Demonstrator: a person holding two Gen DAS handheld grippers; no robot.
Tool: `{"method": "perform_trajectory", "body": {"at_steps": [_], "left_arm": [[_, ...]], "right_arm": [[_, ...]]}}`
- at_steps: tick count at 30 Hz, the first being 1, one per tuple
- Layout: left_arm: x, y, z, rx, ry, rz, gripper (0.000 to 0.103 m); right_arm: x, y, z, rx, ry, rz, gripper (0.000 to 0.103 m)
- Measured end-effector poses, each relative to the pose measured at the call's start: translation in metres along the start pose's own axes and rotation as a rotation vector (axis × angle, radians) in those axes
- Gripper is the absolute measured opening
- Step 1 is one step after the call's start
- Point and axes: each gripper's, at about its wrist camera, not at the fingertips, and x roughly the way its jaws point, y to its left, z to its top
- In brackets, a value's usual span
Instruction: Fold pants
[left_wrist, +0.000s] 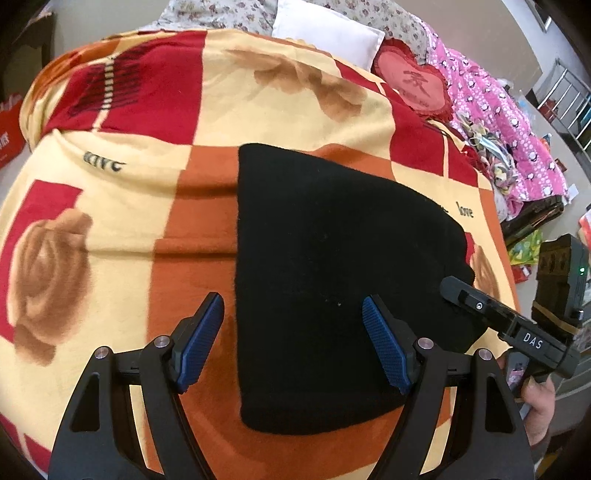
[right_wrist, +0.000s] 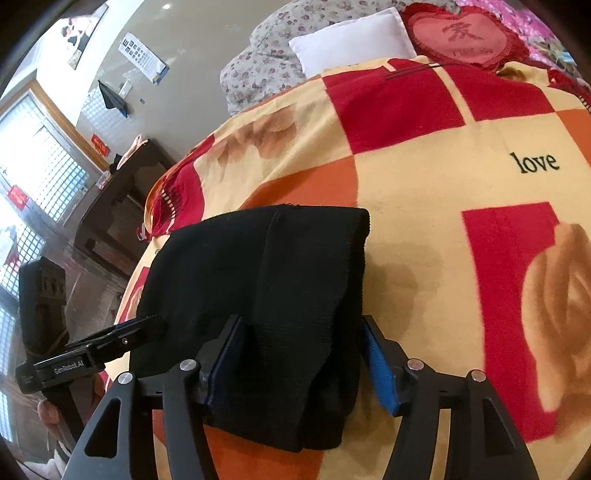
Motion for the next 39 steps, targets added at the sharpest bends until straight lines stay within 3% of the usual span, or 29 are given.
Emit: {"method": "perform_trajectory", "body": {"at_steps": [7, 21, 34, 39], "left_arm": [[0.009, -0.004, 0.006, 0.014, 0.003, -0.011, 0.081], [0.019, -0.004, 0.013, -0.004, 0.006, -0.029, 0.085], [0.019, -0.007, 0.012, 0.005, -0.017, -0.005, 0.084], [0.014, -0.009, 0.011, 0.025, -0.037, -0.022, 0.071]], "right_arm": [[0.007, -0.004, 0.004, 0.014, -0.001, 0.031, 0.064], [0.012, 0.003, 0.008, -0.038, -0.003, -0.001, 0.068], [0.005, 0.012, 0.003, -0.066, -0.043, -0.035, 0.057], [0.000, 0.018, 0.004, -0.071, -0.068, -0.026, 0.050]]}}
